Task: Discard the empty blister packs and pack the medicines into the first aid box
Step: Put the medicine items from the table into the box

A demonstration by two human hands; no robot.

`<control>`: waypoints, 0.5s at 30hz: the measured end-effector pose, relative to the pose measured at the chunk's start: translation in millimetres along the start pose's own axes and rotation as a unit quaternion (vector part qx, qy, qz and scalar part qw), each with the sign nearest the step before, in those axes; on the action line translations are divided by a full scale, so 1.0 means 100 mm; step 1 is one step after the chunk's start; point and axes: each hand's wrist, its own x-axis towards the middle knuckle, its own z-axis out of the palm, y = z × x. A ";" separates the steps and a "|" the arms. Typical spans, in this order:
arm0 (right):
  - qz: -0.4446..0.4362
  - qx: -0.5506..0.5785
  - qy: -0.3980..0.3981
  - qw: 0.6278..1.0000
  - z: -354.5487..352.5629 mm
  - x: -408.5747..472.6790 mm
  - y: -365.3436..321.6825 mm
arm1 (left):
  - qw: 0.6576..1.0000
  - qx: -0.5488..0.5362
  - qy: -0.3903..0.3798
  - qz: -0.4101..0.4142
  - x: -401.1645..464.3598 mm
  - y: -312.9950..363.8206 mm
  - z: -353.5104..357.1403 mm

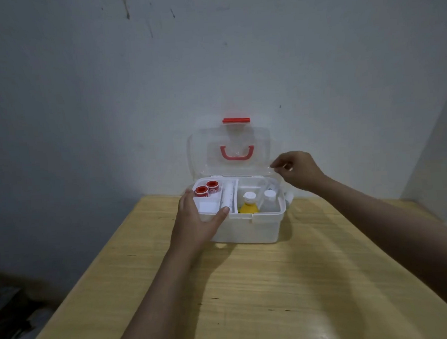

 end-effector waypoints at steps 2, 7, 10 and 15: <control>0.033 -0.007 0.009 0.999 0.00 -0.10 0.20 | 1.000 0.006 0.000 -0.002 0.01 -0.01 0.01; 0.090 -0.071 -0.082 0.990 0.20 -0.31 0.61 | 1.000 0.005 0.001 0.002 0.02 -0.02 0.02; 0.103 -0.094 -0.120 0.983 0.37 -0.41 0.69 | 1.000 0.005 0.001 -0.002 0.02 -0.02 0.02; 0.123 -0.053 -0.031 0.990 0.52 -0.47 0.67 | 1.000 0.008 0.006 -0.002 0.03 -0.02 0.03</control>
